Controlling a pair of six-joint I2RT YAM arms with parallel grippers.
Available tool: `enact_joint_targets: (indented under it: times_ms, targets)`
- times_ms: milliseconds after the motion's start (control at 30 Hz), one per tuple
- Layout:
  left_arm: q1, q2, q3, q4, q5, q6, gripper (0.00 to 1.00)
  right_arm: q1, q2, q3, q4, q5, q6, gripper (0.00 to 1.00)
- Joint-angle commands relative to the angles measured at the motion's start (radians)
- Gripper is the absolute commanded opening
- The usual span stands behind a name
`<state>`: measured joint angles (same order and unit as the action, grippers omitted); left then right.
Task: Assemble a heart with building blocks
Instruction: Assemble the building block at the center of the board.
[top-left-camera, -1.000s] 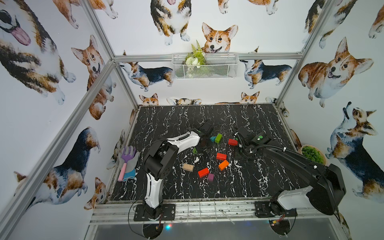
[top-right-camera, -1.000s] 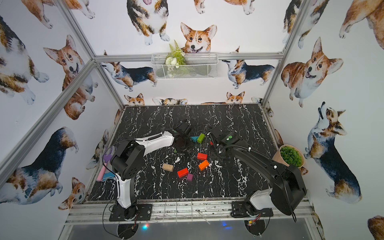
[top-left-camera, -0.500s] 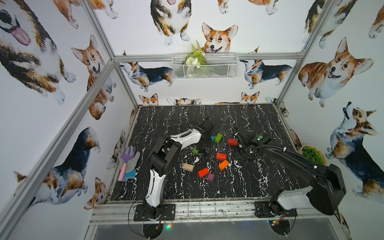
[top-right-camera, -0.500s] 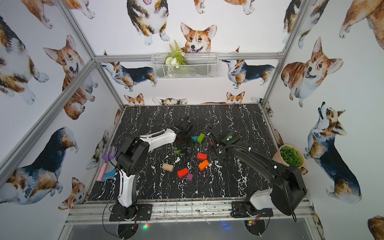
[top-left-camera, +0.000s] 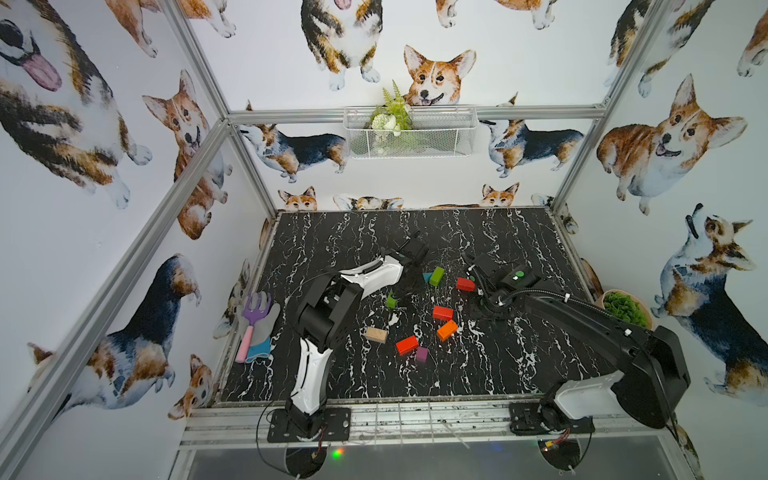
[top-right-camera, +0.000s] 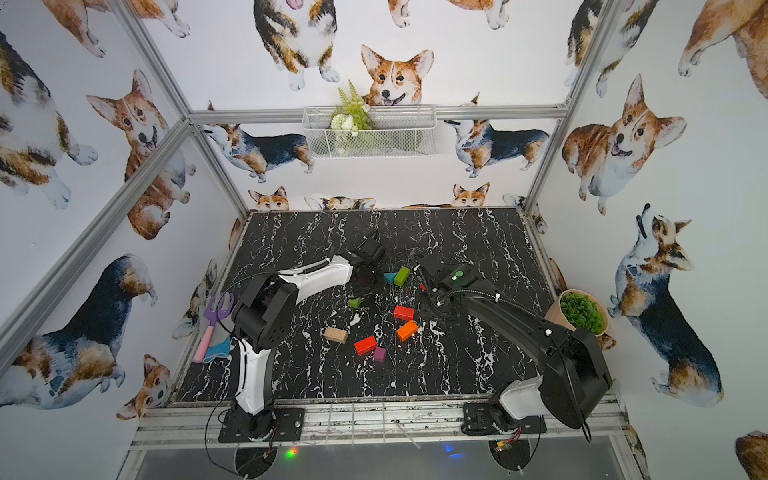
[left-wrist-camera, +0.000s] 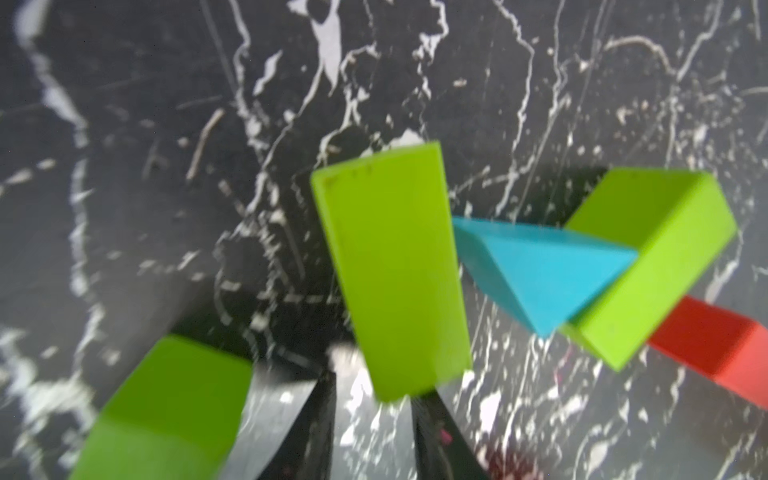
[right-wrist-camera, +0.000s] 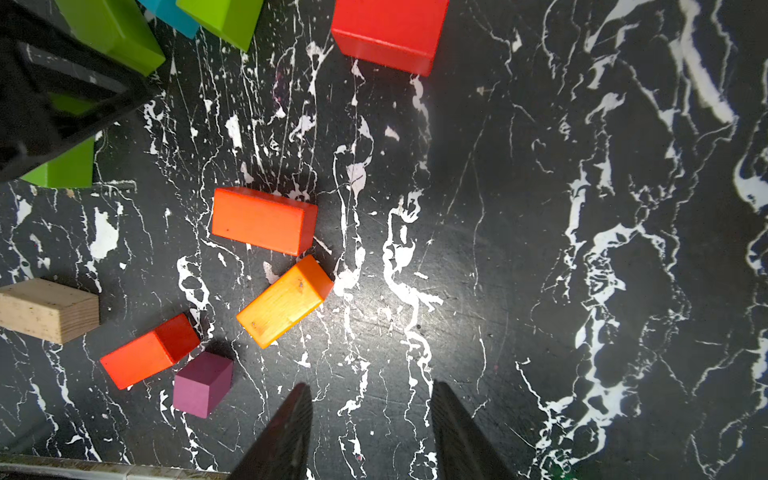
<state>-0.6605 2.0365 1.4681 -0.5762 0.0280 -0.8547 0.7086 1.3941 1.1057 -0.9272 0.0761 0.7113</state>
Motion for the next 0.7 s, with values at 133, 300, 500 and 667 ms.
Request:
enact_joint_targets:
  times_ms: [133,300,500,667]
  targets:
    - [0.042,-0.170,-0.110,-0.031,-0.067,-0.014,0.30,-0.008,0.156,0.175,0.026,0.005,-0.061,0.49]
    - [0.089,-0.107,-0.072,-0.039,-0.038,-0.004,0.20,-0.051,0.287,0.275,0.043,0.000,-0.091,0.46]
    - [0.108,-0.020,-0.002,-0.016,0.000,0.009,0.18,-0.086,0.418,0.343,0.078,-0.014,-0.126,0.44]
    - [0.111,0.029,0.037,-0.005,0.042,0.016,0.18,-0.114,0.508,0.389,0.090,-0.017,-0.148,0.42]
